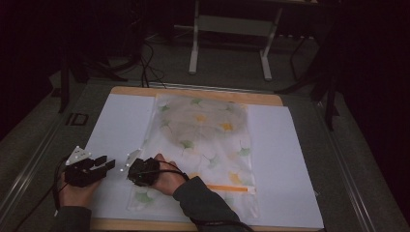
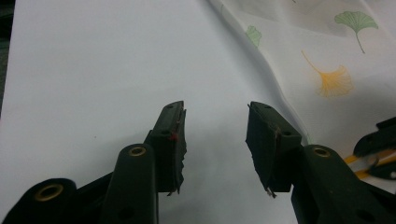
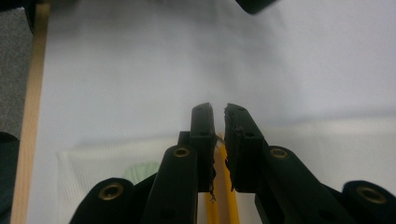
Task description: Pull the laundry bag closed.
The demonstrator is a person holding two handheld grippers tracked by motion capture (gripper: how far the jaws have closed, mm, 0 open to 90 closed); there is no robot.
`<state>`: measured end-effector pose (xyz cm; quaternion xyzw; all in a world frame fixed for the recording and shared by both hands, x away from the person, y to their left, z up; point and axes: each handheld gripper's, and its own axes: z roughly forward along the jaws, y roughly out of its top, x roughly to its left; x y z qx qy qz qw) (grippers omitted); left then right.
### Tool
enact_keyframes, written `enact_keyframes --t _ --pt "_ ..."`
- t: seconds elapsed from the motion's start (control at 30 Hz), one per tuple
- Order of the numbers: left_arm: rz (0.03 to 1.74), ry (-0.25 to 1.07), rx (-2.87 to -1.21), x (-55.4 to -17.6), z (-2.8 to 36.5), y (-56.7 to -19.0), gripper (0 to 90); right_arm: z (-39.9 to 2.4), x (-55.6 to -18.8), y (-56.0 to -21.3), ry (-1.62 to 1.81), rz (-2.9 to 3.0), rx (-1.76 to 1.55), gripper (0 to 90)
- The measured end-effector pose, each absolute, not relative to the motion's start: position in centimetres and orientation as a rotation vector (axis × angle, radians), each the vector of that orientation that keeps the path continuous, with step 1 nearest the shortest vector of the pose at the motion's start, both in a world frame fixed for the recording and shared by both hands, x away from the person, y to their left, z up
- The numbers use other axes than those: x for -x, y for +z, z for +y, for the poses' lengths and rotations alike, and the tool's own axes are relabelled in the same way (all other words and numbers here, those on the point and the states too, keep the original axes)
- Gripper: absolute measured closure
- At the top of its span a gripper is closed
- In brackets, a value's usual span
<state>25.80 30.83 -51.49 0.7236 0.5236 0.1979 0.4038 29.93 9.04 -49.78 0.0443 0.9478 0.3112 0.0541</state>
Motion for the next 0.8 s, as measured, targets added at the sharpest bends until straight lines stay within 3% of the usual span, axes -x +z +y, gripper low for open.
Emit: enact_keyframes --t 0.27,0.43,0.57,0.8 --pt "1.322 0.502 -1.827 -25.8 30.8 -51.5 57.3 7.2 -30.2 -50.7 0.912 2.908 -0.143 81.7" --pt "1.324 0.499 -1.827 -25.8 30.8 -51.5 57.2 6.7 -30.5 -50.8 0.898 2.926 -0.143 76.1" --pt "1.32 0.499 -1.833 -25.8 30.7 -51.5 57.2 7.0 -31.0 -50.8 0.885 2.952 -0.141 71.0" --pt "1.32 0.498 -1.832 -25.8 30.8 -51.5 57.2 8.6 -30.7 -51.4 0.788 2.987 -0.095 70.0"
